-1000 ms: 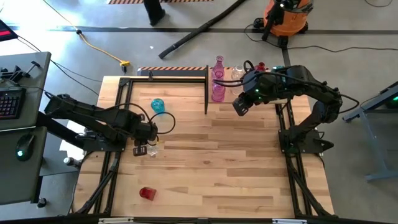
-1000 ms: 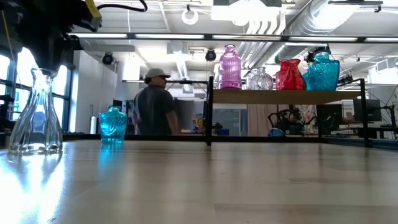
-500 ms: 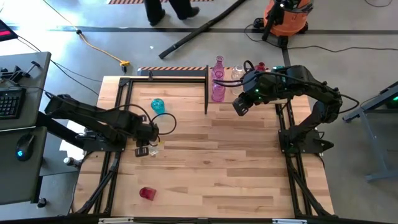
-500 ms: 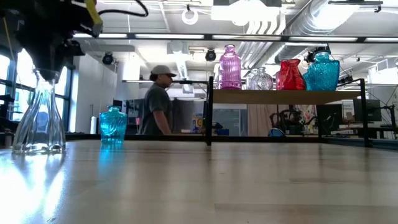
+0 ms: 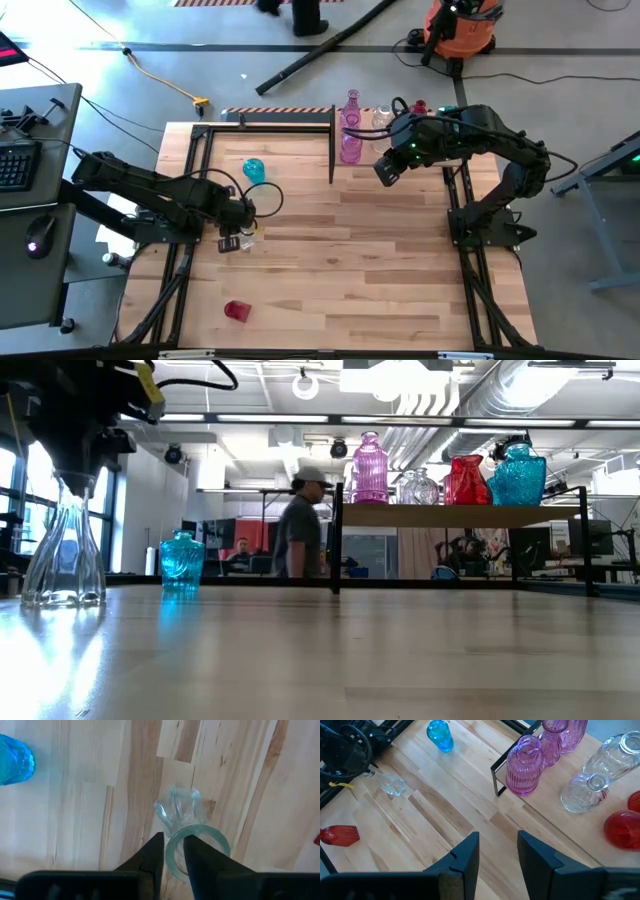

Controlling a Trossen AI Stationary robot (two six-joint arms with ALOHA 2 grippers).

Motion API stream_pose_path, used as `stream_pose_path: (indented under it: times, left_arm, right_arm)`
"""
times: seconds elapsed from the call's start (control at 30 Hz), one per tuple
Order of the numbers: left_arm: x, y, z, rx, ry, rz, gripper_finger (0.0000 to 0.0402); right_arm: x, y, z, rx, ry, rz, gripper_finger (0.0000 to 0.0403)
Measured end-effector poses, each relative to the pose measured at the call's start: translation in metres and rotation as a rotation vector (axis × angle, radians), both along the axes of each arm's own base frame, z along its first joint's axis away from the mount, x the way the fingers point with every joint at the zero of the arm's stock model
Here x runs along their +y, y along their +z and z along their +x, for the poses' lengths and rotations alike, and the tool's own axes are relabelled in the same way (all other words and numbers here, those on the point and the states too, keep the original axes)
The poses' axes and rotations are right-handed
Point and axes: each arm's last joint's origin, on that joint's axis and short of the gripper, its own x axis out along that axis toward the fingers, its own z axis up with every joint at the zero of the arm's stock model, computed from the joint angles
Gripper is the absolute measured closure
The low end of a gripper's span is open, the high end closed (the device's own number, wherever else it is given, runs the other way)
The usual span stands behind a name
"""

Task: Sort vases onto shelf
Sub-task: Put the transparent vase on the shelf aligned with the other transparent vase

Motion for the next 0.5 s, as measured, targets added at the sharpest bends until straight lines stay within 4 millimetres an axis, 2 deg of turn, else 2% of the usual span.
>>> stream_pose_path:
  times: [0.17, 0.5]
  left_arm:
    - [-0.0005, 0.0018, 0.0002, -0.008, -0.002, -0.015, 0.0386]
    - [-0.0005, 0.0014, 0.0002, -0.007, -0.002, -0.010, 0.0388]
  right_arm:
    - [0.0000, 0.0000, 0.0000, 0.000, 0.000, 0.000, 0.0289]
    - [0.0000, -0.0001, 0.0000, 0.002, 0.005, -0.002, 0.0289]
